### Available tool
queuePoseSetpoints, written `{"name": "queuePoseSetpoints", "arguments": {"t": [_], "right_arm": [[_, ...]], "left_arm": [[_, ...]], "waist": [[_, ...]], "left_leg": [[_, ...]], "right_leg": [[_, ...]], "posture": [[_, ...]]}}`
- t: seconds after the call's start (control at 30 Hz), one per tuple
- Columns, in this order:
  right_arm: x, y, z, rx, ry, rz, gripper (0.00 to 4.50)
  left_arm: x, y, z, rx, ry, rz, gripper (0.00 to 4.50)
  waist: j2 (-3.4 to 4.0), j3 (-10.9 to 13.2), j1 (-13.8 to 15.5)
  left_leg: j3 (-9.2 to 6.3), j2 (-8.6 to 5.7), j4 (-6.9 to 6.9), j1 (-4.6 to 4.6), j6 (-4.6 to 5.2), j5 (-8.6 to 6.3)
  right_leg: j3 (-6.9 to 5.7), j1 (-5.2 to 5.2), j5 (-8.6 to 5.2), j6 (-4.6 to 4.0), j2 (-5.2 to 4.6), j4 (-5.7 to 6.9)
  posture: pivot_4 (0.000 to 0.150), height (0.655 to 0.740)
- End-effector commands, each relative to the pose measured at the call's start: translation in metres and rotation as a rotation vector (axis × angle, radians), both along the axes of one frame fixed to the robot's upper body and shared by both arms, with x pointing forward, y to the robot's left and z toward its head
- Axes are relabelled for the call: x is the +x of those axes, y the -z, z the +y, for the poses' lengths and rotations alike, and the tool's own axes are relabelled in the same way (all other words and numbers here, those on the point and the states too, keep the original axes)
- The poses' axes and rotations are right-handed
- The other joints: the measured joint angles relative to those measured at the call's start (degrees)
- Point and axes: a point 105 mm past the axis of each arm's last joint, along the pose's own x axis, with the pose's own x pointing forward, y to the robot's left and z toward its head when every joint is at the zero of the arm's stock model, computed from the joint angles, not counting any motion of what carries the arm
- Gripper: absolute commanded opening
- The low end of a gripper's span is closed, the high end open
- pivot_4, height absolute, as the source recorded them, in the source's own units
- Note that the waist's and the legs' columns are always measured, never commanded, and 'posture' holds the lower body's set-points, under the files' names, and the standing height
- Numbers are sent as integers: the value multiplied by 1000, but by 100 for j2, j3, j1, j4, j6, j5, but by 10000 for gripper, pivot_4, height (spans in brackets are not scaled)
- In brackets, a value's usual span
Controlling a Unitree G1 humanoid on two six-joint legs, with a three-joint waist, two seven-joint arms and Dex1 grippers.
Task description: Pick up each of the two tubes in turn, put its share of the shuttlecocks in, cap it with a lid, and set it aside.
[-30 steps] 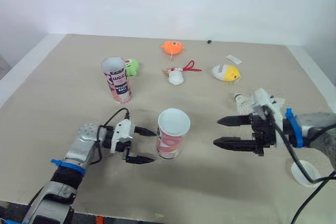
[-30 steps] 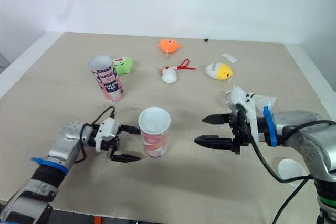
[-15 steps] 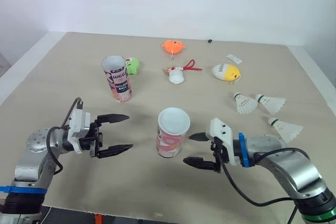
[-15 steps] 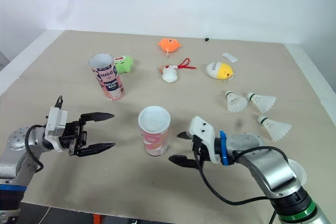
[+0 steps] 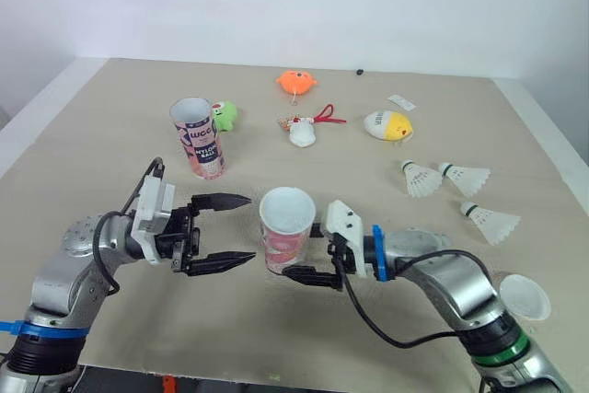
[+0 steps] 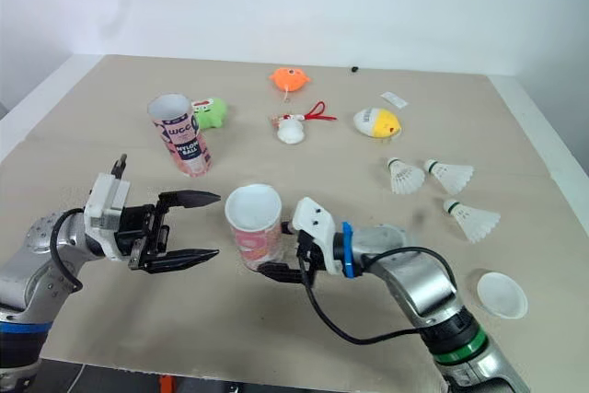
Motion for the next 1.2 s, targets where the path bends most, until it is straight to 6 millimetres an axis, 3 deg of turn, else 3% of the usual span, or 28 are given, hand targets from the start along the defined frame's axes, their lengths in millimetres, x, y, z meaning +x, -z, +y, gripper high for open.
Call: {"name": "queuePoseSetpoints", "arguments": {"t": [0.03, 0.2, 0.33, 0.4, 0.53, 0.63, 0.8, 0.93, 1.0, 1.1, 1.2], "right_arm": [[4, -12, 10, 36, -36, -48, 44173], [11, -13, 20, 63, -59, -43, 44173], [12, -14, 19, 80, -64, -37, 31752], [14, -14, 17, 80, -48, -38, 27860], [16, -18, 10, 81, -37, -40, 26494], [21, -30, -7, 88, -5, -65, 26494], [42, -78, -62, 162, 170, -142, 26494], [59, -121, -127, 236, 444, -254, 26494], [65, -139, -168, 288, 624, -298, 26494], [75, -146, -253, 270, 1033, -348, 26494], [68, -146, -307, 296, 1296, -352, 26494]], "left_arm": [[-3, -9, -1, -6, 7, -35, 45000], [-2, -9, 2, 2, -7, -37, 45000], [-1, -6, 11, 23, -30, -30, 45000], [1, -4, 13, 38, -41, -28, 45000], [5, -3, 17, 46, -62, -19, 45000], [9, 4, 17, 67, -55, 2, 45000], [13, 8, 2, 64, -2, 10, 45000], [18, 8, -13, 52, 40, -2, 45000], [21, 11, -21, 54, 67, -7, 45000], [27, 12, -37, 51, 122, -19, 45000], [33, 12, -51, 46, 169, -36, 45000]], "waist": [[0, 0, 0], [0, 0, -1], [1, 0, 0], [1, 0, 0], [1, 0, 1], [2, 1, 3], [7, 5, 25], [9, 6, 22], [12, 8, 23], [15, 8, 45], [17, 8, 22]], "left_leg": [[1, 6, 0, 0, 0, 0], [7, 28, 2, 7, -1, 1], [7, 43, 3, 10, -3, 2], [7, 49, 1, 12, -3, 2], [7, 50, 1, 12, -3, 2], [9, 49, 2, 12, -3, 2], [13, 44, 3, 10, -15, 9], [18, 40, 3, 10, -17, 10], [17, 41, 1, 10, -17, 10], [18, 33, 1, 9, -17, 10], [32, 28, 0, 9, -17, 10]], "right_leg": [[0, 0, 2, -5, 5, 0], [0, -2, 14, -23, 27, 1], [1, -3, 19, -36, 44, 3], [2, -6, 16, -42, 51, 5], [2, -7, 16, -44, 52, 8], [3, -7, 17, -43, 51, 8], [5, -6, 20, -37, 44, 8], [12, -6, 23, -32, 43, 7], [14, -6, 24, -37, 46, 7], [14, -5, 35, -53, 41, 8], [28, -7, 38, -51, 39, 6]], "posture": [[1500, 7400], [1500, 7400], [1500, 7400], [1500, 7400], [1500, 7400], [1500, 7400], [1500, 7400], [1500, 7400], [1500, 7400], [1500, 7400], [1500, 7400]]}}
